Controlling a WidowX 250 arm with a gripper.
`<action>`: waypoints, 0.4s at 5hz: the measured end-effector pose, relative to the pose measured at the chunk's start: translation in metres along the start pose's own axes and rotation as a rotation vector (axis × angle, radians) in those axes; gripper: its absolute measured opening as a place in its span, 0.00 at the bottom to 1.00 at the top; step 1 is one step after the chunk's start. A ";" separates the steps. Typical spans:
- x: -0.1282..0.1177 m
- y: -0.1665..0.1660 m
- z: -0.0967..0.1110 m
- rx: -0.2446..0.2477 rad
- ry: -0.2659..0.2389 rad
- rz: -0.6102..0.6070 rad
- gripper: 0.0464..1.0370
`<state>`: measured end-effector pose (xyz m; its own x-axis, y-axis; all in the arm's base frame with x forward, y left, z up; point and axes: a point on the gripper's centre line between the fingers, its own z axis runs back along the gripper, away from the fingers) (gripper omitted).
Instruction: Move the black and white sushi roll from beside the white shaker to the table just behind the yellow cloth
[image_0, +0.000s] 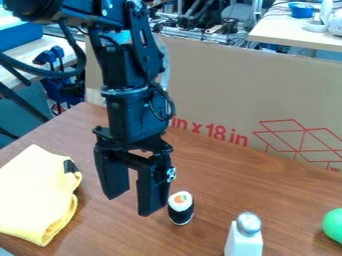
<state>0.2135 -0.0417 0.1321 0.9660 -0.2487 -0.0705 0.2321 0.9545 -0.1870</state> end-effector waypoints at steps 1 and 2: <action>0.000 0.001 -0.005 -0.004 0.022 -0.002 0.96; 0.019 0.014 -0.013 -0.065 0.031 -0.018 0.96</action>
<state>0.2333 -0.0353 0.1153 0.9576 -0.2713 -0.0970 0.2402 0.9376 -0.2514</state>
